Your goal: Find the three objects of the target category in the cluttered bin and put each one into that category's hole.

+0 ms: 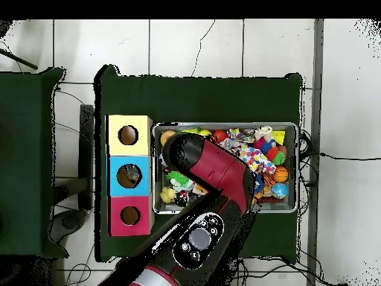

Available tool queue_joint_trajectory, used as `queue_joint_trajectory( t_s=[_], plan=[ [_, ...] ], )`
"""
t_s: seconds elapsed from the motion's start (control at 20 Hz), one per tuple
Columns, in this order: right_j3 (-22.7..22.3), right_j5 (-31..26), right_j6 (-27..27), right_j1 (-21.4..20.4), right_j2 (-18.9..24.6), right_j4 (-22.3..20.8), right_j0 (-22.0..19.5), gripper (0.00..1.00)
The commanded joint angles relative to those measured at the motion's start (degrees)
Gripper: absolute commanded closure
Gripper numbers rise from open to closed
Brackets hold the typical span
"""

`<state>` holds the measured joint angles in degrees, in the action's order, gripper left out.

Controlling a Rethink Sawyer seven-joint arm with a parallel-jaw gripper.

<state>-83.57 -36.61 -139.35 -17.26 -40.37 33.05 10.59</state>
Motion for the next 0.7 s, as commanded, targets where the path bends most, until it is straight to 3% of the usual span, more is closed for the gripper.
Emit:
queue_joint_trajectory(
  t_s=[0.05,0.7],
  plan=[
    [-4.44,3.46,-19.55,3.44,3.26,3.18,1.44,0.00],
    [-12.50,7.39,-17.52,-1.13,4.83,4.14,1.73,0.00]
  ],
)
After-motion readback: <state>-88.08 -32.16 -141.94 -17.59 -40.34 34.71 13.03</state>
